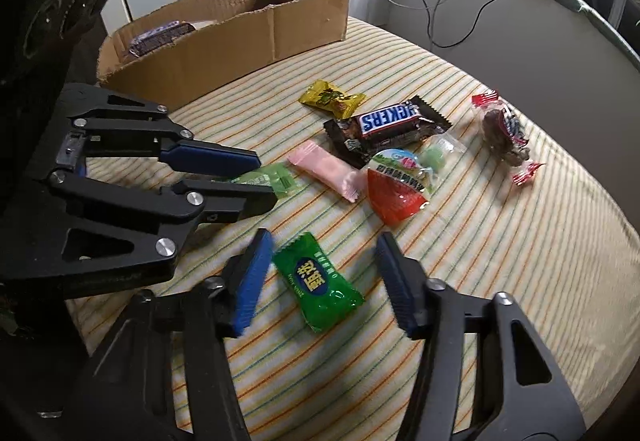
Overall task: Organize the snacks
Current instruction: 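Grasp the light green candy with left gripper while right approaches the dark green candy, then close the right gripper on the dark green candy and lift it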
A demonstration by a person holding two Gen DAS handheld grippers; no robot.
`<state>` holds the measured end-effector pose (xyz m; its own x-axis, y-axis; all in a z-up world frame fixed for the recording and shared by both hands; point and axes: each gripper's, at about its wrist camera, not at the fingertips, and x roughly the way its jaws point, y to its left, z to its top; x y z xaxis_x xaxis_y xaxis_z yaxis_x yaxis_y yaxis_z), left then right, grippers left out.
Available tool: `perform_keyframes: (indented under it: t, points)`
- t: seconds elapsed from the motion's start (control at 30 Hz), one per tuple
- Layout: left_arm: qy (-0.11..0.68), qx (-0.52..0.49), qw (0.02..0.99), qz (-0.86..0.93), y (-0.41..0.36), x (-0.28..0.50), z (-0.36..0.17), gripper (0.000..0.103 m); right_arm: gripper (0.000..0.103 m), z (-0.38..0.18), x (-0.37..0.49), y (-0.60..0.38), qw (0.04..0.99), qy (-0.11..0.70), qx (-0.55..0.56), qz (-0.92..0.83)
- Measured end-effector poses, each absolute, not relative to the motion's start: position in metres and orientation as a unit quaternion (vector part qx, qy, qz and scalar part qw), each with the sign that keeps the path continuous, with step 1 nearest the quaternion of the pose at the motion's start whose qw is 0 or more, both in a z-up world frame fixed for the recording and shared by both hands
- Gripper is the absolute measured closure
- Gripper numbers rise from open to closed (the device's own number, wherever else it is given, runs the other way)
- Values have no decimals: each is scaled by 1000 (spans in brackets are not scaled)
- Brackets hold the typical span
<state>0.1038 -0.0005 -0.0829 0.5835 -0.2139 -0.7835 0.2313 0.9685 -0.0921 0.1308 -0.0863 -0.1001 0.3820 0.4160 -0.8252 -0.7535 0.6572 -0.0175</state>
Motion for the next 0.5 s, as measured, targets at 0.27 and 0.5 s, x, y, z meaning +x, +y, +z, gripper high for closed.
perform_keyframes:
  t: [0.27, 0.5]
  points:
    - [435, 5, 892, -125, 1, 100, -84, 84, 60, -100, 123, -95, 806, 428, -188, 362]
    - [430, -4, 895, -120, 2, 95, -83, 84, 91, -97, 118, -104, 815, 425, -181, 350]
